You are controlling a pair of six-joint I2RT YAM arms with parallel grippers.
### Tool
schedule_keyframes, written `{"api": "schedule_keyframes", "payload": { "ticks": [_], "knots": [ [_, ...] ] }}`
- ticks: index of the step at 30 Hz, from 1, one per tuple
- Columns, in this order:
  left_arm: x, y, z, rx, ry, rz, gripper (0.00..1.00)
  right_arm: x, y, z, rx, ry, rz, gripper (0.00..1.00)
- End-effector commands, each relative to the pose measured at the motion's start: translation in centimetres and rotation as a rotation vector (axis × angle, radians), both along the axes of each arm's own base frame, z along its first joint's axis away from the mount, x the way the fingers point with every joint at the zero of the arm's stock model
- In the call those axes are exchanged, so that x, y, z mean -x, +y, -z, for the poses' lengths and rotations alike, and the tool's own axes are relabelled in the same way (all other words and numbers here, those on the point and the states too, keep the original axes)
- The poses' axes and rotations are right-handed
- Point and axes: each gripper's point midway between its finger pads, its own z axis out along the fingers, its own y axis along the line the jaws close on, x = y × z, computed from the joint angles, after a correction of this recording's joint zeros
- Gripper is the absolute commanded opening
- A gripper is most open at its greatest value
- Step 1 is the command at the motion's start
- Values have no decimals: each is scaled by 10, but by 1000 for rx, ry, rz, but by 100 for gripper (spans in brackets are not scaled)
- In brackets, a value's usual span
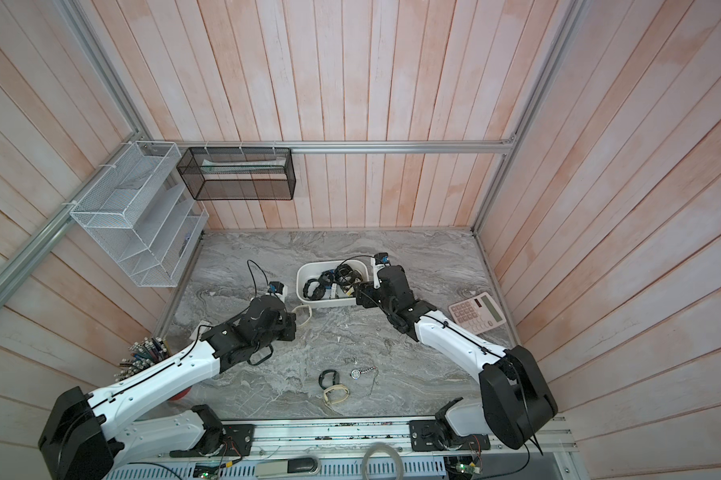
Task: Put the watch into the storage box
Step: Pick up the watch at the center of the board, then place the watch in the storage box.
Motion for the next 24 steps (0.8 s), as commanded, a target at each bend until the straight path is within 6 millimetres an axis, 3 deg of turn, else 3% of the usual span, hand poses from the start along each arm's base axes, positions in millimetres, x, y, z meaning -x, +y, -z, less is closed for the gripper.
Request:
{"api": "schedule_keyframes", "payload": {
  "ticks": [1,8,14,24],
  "knots": [
    [-38,-12,-20,-25,-75,44,0,3,-8,2,11,-6,23,78],
    [-101,-11,-16,-76,-71,-22,0,7,-15,5,25,-3,36,78],
    [-139,-15,3,-82,-55,-36,0,7,-16,11,23,5,38,78],
    [-167,-12,38,-33,12,-69,0,5,-16,18,35,21,36,79]
  ]
}}
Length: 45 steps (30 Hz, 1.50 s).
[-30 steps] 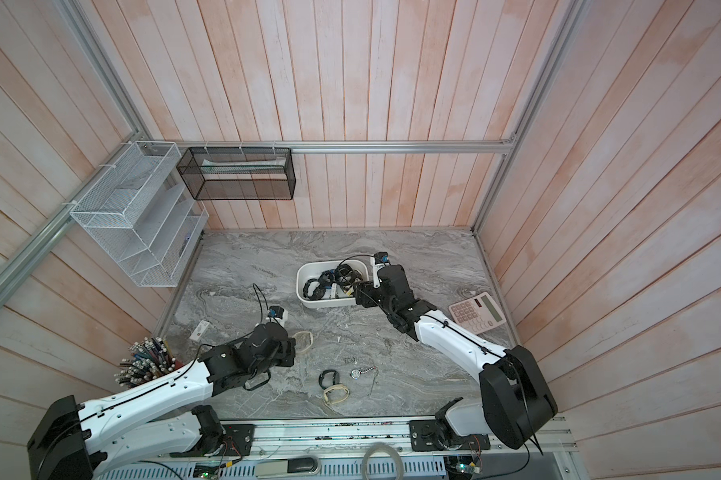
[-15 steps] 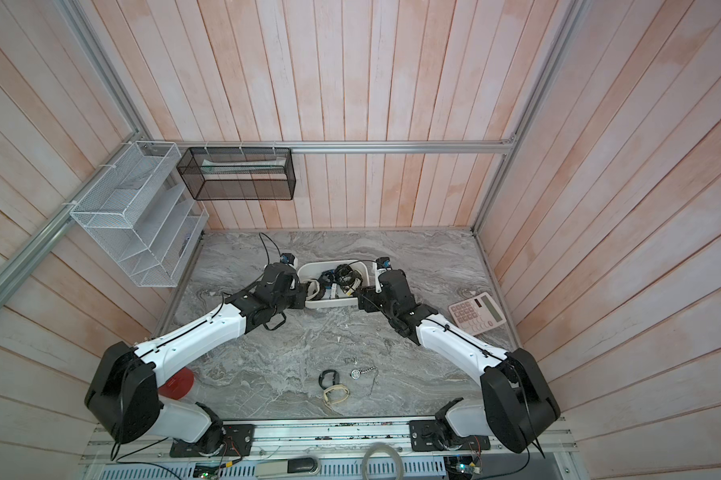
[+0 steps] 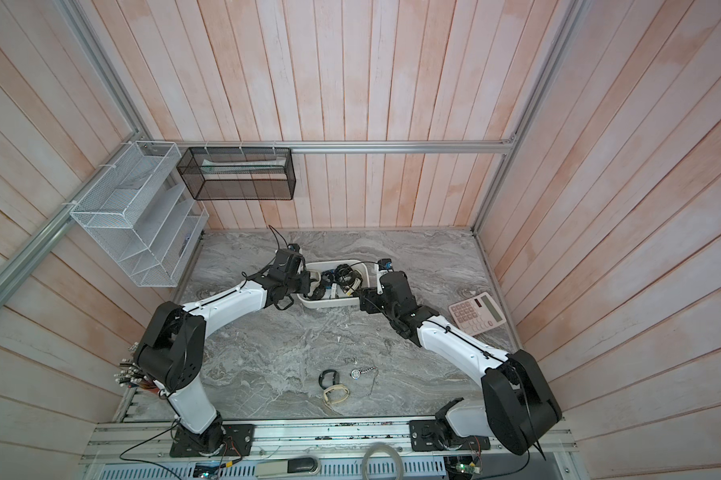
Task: Put the watch into the storage box
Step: Place the watch in the storage box.
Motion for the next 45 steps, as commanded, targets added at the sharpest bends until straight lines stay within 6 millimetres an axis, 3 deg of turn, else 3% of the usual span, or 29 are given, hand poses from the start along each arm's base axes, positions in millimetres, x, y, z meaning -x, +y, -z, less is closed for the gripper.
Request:
{"api": "schedule_keyframes", "payload": {
  "ticks": [1,6,15,18,24,29,36,45],
  "knots": [
    [-15,-6,-5,50,-23,1,0,-4,-3,3,7,-1,9,79],
    [-17,-11,-7,65,-8,10,0,-6,-3,2,5,1,12,78],
    [0,-9,-41,137,-77,31,79,-7,0,-2,-5,0,6,79],
    [18,-5,-51,178,-113,40,90,-7,-1,-1,-6,0,6,79],
    [86,7,-66,360,-187,89,96,-4,3,3,-17,25,-11,79],
    [135,24,-50,441,-182,85,97,-3,3,10,-5,45,-18,78],
    [146,29,-45,463,-164,69,97,10,3,23,15,102,-52,76],
    [148,22,-44,496,-164,99,97,70,-8,58,91,238,-56,65]
  ]
}}
